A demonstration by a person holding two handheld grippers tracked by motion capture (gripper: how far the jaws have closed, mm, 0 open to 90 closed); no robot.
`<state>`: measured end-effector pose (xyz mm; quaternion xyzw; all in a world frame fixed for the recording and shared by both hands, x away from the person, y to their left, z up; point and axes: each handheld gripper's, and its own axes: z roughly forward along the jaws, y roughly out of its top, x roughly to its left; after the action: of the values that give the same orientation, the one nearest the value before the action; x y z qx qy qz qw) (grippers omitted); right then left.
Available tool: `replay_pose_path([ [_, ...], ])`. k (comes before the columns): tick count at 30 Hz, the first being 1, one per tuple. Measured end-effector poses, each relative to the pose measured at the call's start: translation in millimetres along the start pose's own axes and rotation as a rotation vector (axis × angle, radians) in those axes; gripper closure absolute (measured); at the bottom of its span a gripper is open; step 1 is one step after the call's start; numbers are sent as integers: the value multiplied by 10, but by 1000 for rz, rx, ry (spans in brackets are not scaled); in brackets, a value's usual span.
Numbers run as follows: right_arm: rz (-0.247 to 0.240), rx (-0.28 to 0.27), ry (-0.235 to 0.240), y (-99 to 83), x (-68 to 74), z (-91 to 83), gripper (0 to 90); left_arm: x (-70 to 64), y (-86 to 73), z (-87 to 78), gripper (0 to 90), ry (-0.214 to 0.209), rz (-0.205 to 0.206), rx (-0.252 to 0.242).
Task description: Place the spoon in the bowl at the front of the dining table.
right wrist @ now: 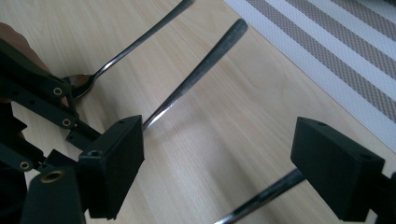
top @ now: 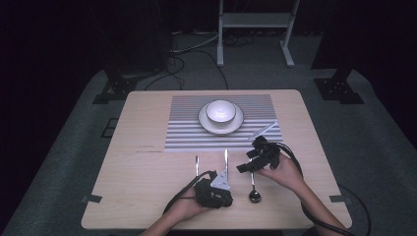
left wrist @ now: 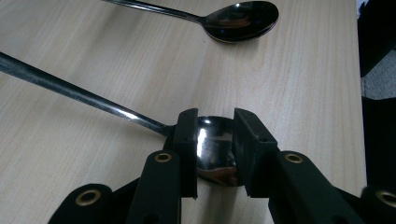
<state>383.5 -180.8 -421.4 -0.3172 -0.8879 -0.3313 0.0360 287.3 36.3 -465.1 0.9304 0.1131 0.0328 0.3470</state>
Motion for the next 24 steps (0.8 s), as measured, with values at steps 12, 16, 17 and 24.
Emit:
replay_pose_path([
  [12,-8,45,0,238,4,179,164,5,-2,-4,711,0,9,3],
  [16,-9,55,5,286,7,235,164,2,-3,0,710,-3,1,-3],
  [17,-12,57,4,294,7,245,165,0,-4,0,711,-2,1,-4],
  [24,-8,66,11,351,3,332,209,3,-4,-1,711,-3,3,-2],
])
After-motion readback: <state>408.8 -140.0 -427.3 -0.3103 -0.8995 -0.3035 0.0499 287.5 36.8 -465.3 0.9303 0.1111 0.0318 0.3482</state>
